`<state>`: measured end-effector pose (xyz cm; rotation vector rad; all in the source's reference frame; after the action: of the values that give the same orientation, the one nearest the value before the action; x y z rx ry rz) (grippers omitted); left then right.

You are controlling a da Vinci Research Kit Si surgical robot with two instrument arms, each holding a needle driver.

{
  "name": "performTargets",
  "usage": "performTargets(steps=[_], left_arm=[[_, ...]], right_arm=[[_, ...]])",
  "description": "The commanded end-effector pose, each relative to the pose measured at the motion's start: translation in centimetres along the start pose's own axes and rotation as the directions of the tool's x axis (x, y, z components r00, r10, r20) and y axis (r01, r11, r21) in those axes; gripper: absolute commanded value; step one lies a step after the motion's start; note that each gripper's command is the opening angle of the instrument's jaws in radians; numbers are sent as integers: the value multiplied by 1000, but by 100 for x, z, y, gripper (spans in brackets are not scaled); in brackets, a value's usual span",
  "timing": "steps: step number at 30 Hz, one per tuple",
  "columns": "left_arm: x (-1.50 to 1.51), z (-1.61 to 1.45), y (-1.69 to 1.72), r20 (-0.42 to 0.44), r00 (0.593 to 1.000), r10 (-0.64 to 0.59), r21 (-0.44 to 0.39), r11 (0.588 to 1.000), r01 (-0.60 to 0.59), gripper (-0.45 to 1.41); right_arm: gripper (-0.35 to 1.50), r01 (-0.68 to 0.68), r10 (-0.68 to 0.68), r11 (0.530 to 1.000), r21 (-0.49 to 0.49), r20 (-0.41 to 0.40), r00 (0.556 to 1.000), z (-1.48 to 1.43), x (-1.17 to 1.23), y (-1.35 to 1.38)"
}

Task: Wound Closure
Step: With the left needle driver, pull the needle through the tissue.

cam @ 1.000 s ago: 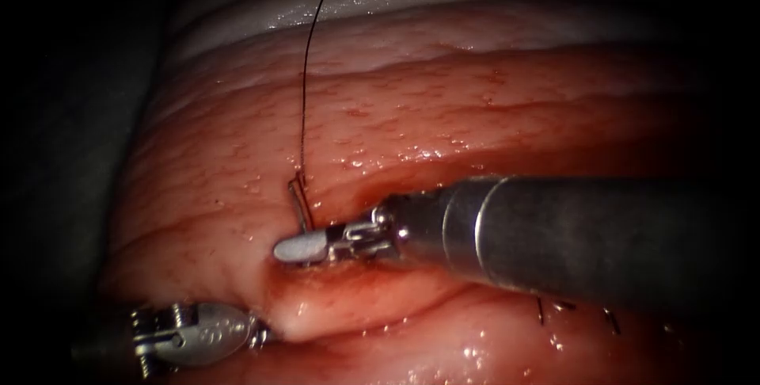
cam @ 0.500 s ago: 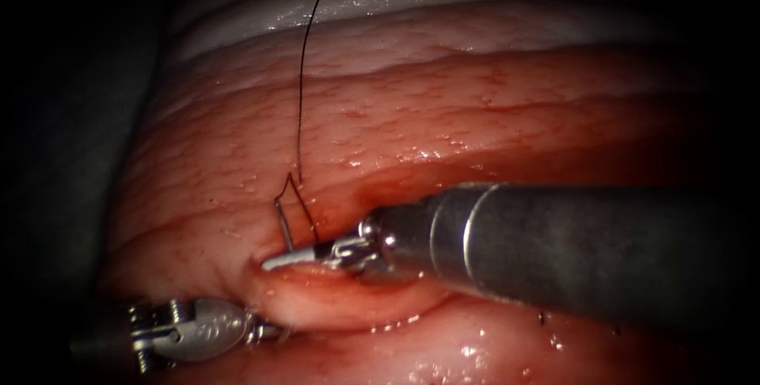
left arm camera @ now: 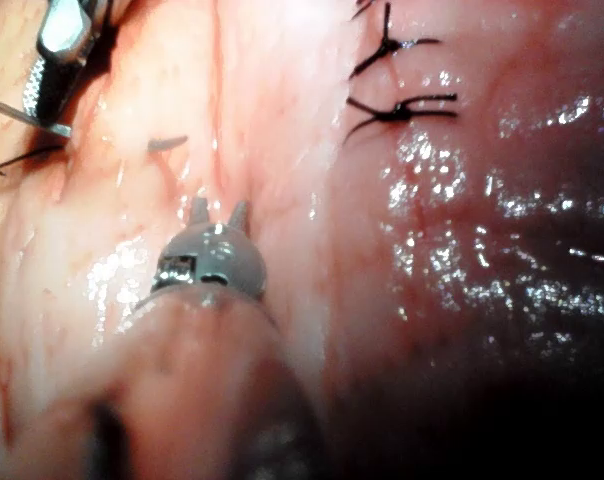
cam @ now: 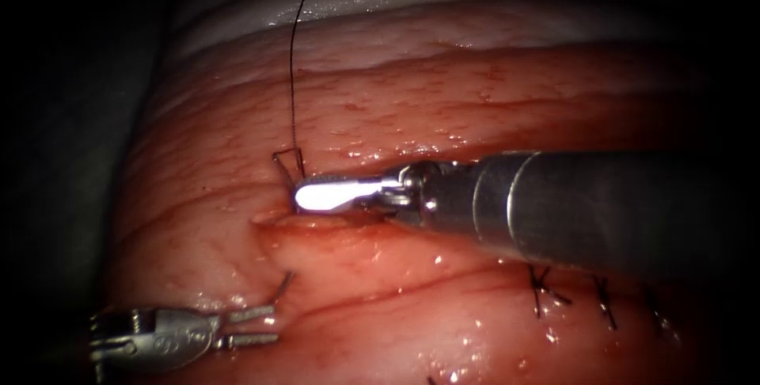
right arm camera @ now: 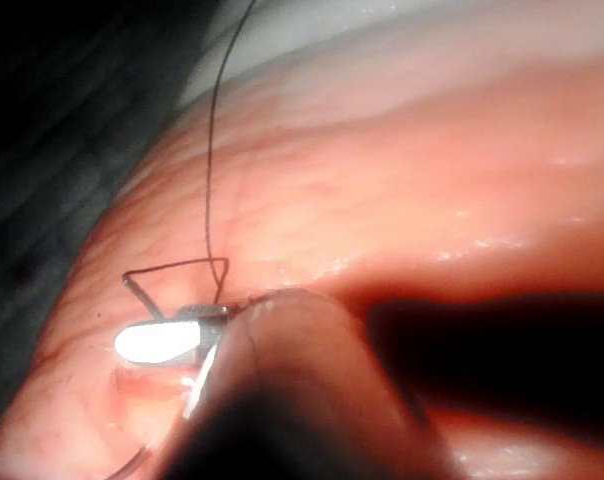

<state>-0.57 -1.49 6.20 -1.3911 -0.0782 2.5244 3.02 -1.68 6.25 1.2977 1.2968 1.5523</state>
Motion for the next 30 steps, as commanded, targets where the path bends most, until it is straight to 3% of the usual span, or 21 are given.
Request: performTargets(steps=[1, 7, 13, 24, 27, 30], left_arm=[[1, 6, -3, -17, 1000, 15, 12, 1000, -14, 2], [9, 5, -20, -65, 997, 39, 40, 999, -36, 4], [8, 12, -28, -112, 992, 61, 39, 998, -57, 17], [-3, 38, -45, -146, 984, 98, 17, 995, -97, 31], [-6, 41, -50, -151, 984, 98, 12, 995, -97, 31], [-4, 42, -55, -153, 983, 100, 10, 995, -99, 14]], right_arm=[[121, 7, -7, 1000, -19, -1, 1000, -5, 14, 16], [118, 22, -22, 999, -39, 4, 1000, -30, 31, 27], [101, 26, -25, 999, -33, 21, 999, -44, 25, 20], [101, 31, -31, 999, -25, 23, 999, -48, 19, 21], [99, 36, -36, 999, -25, 24, 999, -49, 15, 25], [99, 40, -39, 999, -24, 25, 999, -51, 12, 27]])
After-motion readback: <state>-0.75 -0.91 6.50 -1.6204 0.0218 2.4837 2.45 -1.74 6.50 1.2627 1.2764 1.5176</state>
